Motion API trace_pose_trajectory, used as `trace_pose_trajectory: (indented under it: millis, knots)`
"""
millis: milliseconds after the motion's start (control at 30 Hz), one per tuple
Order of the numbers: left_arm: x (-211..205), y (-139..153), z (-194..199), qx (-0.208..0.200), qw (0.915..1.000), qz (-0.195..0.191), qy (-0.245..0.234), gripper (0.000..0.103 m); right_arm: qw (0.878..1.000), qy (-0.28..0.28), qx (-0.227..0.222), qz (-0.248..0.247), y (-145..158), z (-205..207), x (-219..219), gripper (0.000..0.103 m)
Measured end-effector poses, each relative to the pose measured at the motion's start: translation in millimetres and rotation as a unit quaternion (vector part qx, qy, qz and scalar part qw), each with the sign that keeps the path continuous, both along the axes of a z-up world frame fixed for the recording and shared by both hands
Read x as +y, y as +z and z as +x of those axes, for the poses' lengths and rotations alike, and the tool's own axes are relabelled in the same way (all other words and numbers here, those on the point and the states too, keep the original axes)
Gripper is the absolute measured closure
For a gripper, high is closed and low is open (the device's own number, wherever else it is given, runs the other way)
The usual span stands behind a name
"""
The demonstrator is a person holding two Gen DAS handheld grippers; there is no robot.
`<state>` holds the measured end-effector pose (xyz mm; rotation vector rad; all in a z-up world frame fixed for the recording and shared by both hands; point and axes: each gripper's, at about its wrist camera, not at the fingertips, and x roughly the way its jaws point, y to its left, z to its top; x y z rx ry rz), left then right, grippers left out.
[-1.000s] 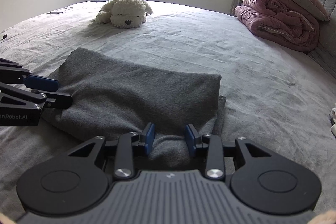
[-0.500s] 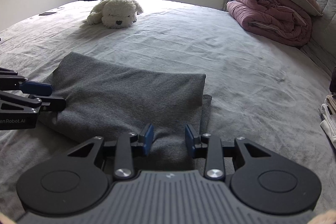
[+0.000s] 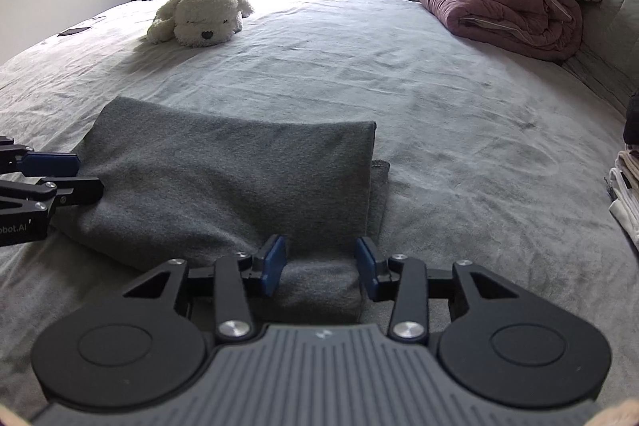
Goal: Fold clothes
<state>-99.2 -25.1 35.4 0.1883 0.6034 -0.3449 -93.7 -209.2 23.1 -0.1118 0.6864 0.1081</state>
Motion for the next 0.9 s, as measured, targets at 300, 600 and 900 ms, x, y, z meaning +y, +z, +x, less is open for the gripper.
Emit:
trace_pose_trajectory:
  millis: [300, 600, 900]
  knots:
    - [-6, 3, -9, -0.015, 0.9998, 0.008, -0.012, 0.063, 0.998, 0.055, -0.041, 0.017, 12, -16, 18, 0.061]
    - [-16, -4, -10, -0.013, 0.9995, 0.016, -0.025, 0.063, 0.994, 0.080, -0.063, 0.027, 17, -21, 31, 0.061]
    - [-16, -5, -10, -0.013, 0.9993, 0.025, -0.023, 0.063, 0.999, 0.052, 0.008, 0.013, -3, -8, 28, 0.054]
